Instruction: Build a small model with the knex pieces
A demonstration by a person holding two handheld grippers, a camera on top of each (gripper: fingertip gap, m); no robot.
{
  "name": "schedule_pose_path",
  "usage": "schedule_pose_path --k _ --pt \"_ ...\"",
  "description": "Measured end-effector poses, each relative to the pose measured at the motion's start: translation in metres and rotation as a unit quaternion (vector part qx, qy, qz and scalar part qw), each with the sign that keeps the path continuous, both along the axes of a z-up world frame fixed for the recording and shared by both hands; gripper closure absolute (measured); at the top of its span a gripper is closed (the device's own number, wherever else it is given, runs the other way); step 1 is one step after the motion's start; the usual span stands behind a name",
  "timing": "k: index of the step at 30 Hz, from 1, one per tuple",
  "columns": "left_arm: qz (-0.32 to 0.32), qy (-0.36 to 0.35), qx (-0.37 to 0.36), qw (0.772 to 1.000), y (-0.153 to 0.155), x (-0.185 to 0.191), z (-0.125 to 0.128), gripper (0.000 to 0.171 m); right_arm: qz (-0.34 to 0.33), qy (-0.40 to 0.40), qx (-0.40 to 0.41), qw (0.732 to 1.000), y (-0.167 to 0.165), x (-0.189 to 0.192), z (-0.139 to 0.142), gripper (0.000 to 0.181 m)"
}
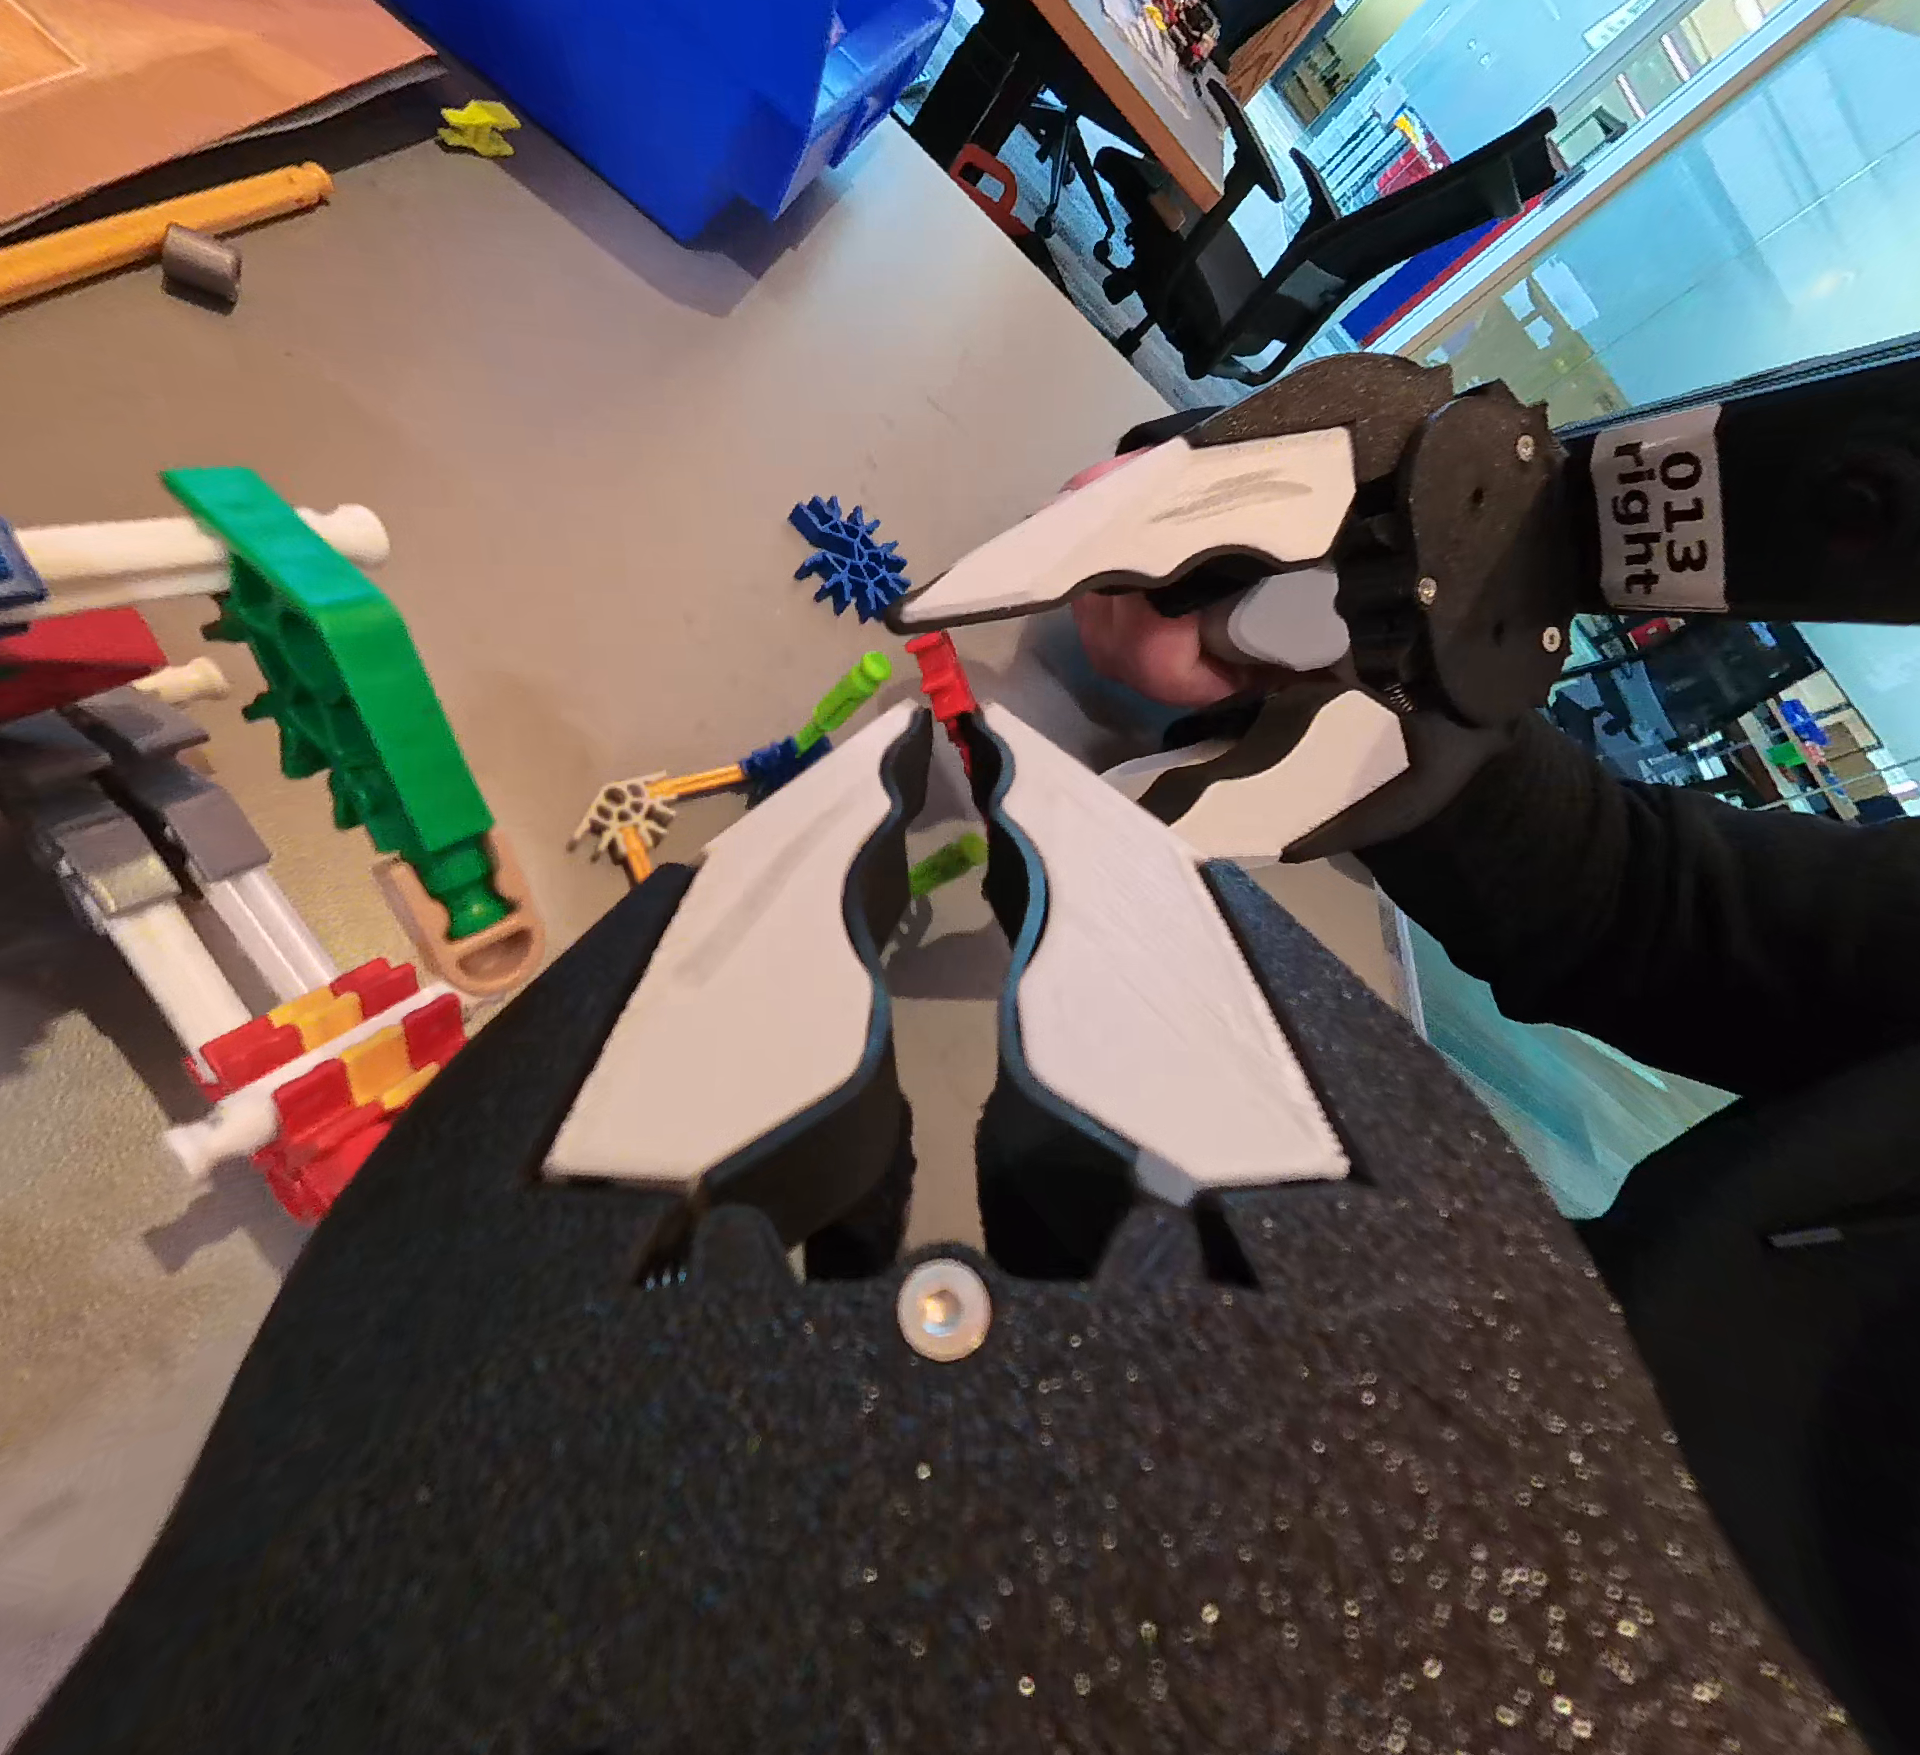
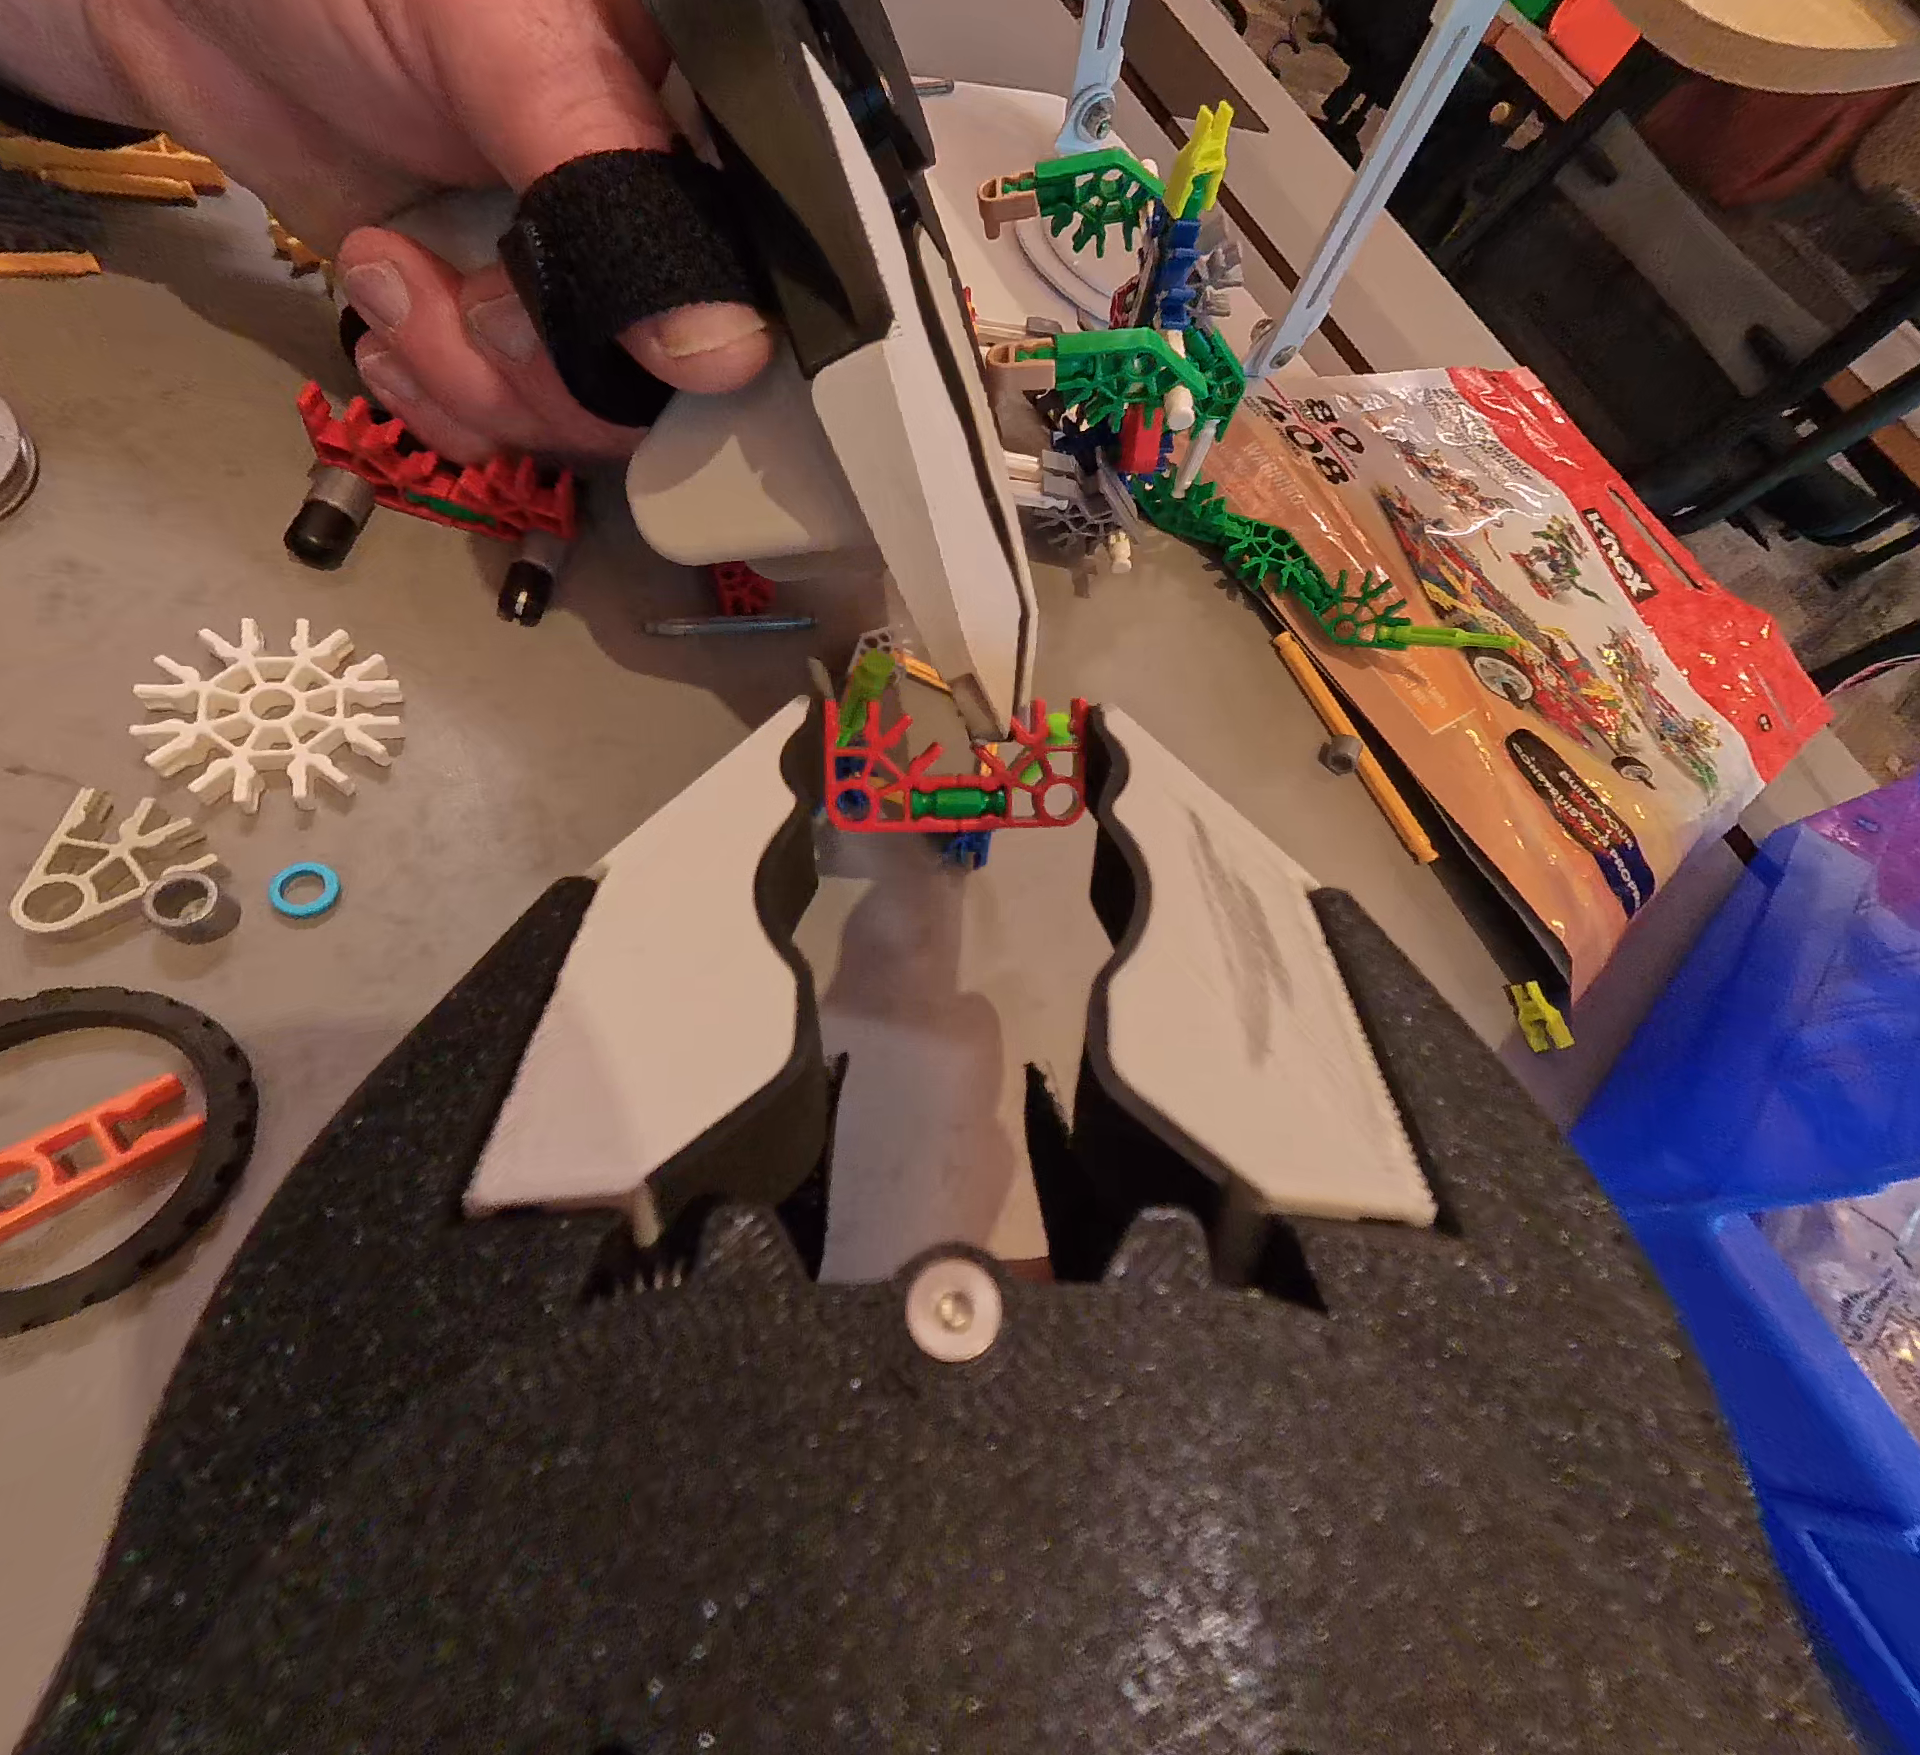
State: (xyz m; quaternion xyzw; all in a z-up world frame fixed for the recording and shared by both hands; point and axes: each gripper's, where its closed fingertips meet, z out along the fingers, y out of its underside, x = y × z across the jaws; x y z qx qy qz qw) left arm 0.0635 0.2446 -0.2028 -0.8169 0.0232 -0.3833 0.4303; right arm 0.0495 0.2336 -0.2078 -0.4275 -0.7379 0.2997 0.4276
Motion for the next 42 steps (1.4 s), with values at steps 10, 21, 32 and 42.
schedule_pose_path --k 10,21,32,42 --pt "-0.002 0.009 0.012 1.0 0.0 0.0 0.002 0.161 -0.002 0.008 0.02 1.0 -0.001 -0.001 0.002 0.132" --pt "-0.004 0.019 0.05 0.999 0.0 0.0 0.012 0.17 -0.008 0.038 0.061 0.997 -0.001 -0.001 0.012 0.132" --pt "0.006 0.026 0.075 0.997 0.003 0.0 0.02 0.156 -0.017 0.058 0.078 0.995 0.001 -0.001 0.02 0.132" --pt "0.002 0.038 0.091 0.995 0.003 0.003 0.024 0.165 -0.013 0.065 0.111 0.992 -0.005 -0.003 0.022 0.132"
